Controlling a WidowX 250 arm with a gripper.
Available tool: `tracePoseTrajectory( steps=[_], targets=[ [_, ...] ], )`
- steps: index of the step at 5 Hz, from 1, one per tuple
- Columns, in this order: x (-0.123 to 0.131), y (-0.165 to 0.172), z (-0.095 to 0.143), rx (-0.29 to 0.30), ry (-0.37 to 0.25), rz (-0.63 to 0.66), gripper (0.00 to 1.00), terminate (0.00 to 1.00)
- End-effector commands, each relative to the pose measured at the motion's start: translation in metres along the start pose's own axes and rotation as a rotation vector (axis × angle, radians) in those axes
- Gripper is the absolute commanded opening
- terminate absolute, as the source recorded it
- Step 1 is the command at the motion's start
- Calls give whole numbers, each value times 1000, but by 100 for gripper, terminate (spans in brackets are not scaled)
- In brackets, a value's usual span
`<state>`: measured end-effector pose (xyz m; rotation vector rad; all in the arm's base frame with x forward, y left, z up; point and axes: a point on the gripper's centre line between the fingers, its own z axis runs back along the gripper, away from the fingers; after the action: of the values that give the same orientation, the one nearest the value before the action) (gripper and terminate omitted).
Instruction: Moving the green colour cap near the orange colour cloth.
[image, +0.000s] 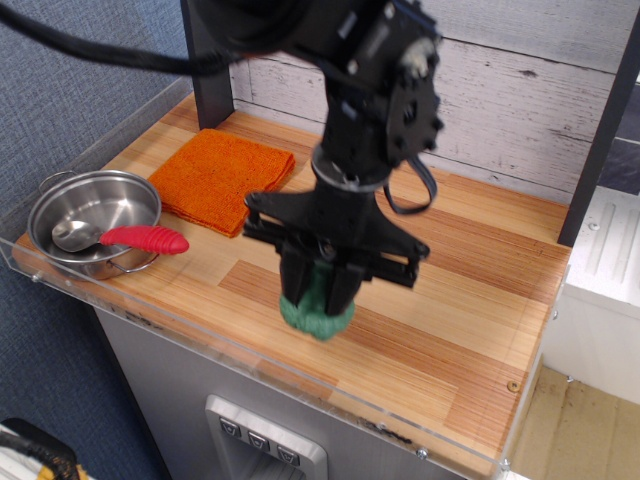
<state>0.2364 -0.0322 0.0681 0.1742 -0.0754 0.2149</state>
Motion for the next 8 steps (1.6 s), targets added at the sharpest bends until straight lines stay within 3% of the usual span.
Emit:
tracePoseTrajectory(
  steps=[1, 2, 3, 4, 5, 6, 8],
  targets=[
    [49, 25, 22, -23, -126, 56, 0, 0],
    [79, 18, 14, -90, -155, -17, 0, 0],
    [106, 7, 5, -67, -194, -34, 0, 0],
    [121, 4, -7, -95, -217, -10, 0, 0],
    [126, 4, -13, -88, -223, -15, 0, 0],
    [134, 5, -16, -95, -291, 15, 0, 0],
    [139, 6, -26, -108, -292, 56, 0, 0]
  ],
)
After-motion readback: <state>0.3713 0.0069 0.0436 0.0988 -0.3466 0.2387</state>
